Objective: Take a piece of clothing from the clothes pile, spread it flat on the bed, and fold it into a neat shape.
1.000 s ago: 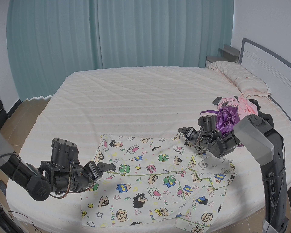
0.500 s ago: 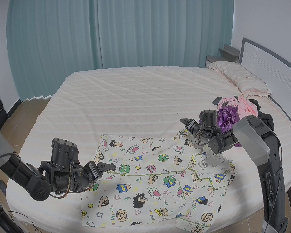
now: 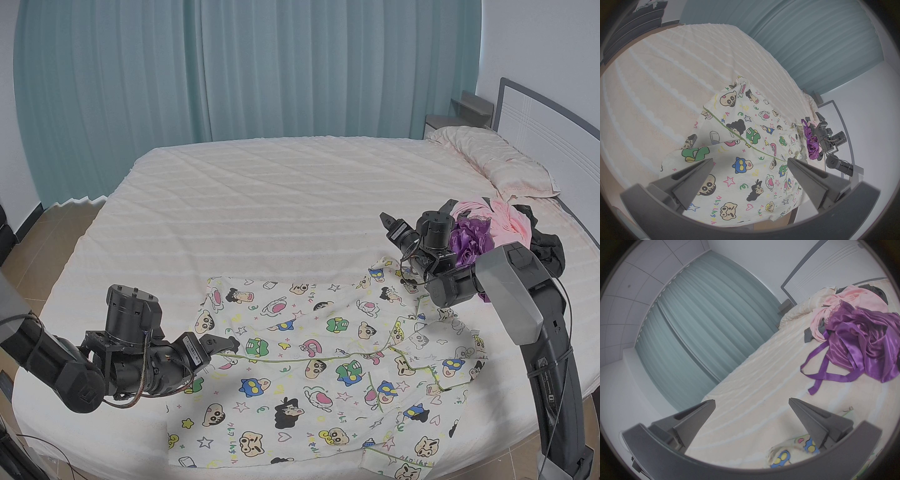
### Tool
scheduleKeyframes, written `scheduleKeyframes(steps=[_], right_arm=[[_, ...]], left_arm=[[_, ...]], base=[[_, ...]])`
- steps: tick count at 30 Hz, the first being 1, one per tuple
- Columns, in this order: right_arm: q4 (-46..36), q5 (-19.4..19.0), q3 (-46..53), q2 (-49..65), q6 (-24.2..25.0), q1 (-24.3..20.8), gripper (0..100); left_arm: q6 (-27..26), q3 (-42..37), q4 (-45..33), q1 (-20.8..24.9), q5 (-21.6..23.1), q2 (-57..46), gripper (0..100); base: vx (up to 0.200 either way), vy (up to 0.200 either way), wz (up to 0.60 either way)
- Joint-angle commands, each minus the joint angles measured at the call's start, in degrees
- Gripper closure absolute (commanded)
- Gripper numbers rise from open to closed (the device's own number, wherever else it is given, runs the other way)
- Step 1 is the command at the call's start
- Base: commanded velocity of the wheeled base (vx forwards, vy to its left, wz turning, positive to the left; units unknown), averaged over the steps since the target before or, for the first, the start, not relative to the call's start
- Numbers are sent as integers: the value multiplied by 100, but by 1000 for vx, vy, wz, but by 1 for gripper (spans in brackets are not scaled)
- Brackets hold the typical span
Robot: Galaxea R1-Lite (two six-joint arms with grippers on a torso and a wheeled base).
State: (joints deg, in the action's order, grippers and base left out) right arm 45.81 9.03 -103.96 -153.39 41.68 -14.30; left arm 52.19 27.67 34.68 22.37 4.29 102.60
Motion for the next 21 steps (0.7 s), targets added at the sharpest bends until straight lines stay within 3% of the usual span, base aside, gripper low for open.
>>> scheduleKeyframes(steps=[1,8,12,21], right_arm=[[-2,2,227,38,-28,85,0],[51,-253,1528,961,-591,375,0],[59,-938,2767,1567,-626,446,0],[-46,-1000,2961,1233,-591,665,0]], left_arm=[[2,1,3,-5,2,-3,0],[2,-7,3,-5,2,-12,0],[2,-7,3,-5,2,-29,0],[2,-7,3,4,2,-38,0]], base=[[0,0,0],[0,0,0],[0,0,0],[0,0,0]])
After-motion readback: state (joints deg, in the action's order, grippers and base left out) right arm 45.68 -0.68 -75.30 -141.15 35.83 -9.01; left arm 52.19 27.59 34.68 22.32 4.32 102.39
